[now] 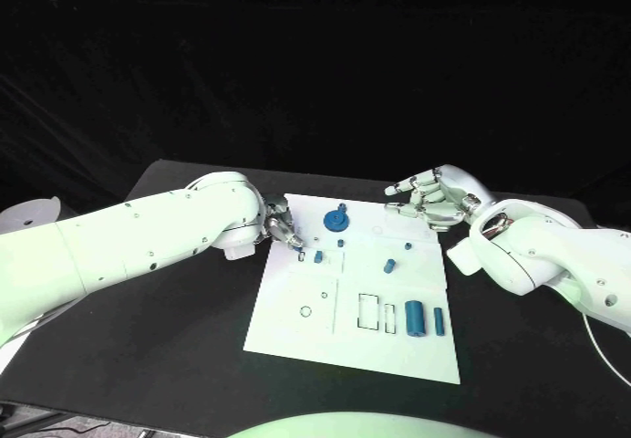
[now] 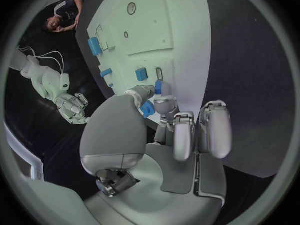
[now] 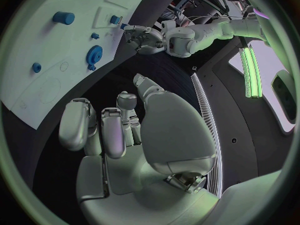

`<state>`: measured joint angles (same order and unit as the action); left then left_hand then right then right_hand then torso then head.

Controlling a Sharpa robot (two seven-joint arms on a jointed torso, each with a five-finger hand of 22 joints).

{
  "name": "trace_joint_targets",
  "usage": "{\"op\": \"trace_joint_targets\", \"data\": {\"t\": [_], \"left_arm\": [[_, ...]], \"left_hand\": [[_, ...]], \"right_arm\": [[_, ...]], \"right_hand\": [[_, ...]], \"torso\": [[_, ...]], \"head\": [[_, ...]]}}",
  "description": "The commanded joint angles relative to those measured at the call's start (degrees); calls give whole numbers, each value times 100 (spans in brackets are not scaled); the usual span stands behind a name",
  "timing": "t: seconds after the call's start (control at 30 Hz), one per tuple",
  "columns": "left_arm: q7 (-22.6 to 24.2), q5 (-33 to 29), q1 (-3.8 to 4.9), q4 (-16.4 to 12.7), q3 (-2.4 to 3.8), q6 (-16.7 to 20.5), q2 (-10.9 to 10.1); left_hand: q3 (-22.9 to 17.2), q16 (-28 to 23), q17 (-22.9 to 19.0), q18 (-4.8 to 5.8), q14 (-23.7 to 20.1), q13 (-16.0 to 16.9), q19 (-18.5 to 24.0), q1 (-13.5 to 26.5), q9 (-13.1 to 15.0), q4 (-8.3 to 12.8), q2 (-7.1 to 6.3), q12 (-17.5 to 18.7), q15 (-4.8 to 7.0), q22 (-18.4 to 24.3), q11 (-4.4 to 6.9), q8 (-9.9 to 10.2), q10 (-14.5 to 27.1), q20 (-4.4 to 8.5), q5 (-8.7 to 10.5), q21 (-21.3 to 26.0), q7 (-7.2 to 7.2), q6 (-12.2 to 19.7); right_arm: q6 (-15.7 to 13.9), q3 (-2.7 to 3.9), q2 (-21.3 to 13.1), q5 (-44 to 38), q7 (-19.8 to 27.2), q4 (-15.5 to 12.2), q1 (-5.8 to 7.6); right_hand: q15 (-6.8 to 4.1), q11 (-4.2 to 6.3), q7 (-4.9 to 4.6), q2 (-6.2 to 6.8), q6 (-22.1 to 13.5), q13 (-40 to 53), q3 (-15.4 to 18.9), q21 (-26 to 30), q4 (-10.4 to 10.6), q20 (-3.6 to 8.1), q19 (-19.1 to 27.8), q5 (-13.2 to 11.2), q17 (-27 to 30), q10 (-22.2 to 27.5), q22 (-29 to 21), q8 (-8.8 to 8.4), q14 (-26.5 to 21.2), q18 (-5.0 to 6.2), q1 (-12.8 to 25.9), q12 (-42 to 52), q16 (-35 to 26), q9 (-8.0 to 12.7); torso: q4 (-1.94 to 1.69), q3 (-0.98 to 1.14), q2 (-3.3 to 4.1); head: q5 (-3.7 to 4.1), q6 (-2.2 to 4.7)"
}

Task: Assemble the parts on the task board

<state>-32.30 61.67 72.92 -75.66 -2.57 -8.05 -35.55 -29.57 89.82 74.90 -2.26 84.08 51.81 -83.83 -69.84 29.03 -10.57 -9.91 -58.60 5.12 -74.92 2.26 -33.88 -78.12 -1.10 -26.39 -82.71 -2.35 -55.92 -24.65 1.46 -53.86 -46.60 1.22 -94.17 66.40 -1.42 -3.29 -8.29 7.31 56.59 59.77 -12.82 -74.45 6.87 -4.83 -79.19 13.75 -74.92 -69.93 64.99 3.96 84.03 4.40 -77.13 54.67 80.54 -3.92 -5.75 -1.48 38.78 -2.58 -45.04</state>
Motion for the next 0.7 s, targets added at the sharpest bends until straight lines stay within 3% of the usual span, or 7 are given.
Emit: {"op": "trace_joint_targets", "data": {"t": [0.03,0.7], "left_arm": [[-93,159,-15,-40,3,-130,1],[-129,213,-113,-61,5,-212,64]], "left_hand": [[-894,18,1510,29,592,0,-329,14,9,911,48,-29,23,-959,0,-28,-52,24,-31,-22,22,-48],[-896,18,1510,29,592,9,-329,16,9,918,42,-37,24,-959,1,-28,-56,25,-34,-21,23,-50]], "right_arm": [[87,-1,10,22,18,4,-8],[114,-1,24,116,25,30,-11]], "right_hand": [[17,8,-12,-17,-24,-10,31,40,-16,21,-11,24,-308,3,-4,4,302,80,24,-1,-15,-4],[16,9,-11,-21,-22,-13,33,41,-18,22,-13,35,-307,1,-5,6,303,80,22,2,-17,-5]], "torso": [[-3,1,6],[-2,6,3]], "head": [[13,-9],[18,-42]]}}
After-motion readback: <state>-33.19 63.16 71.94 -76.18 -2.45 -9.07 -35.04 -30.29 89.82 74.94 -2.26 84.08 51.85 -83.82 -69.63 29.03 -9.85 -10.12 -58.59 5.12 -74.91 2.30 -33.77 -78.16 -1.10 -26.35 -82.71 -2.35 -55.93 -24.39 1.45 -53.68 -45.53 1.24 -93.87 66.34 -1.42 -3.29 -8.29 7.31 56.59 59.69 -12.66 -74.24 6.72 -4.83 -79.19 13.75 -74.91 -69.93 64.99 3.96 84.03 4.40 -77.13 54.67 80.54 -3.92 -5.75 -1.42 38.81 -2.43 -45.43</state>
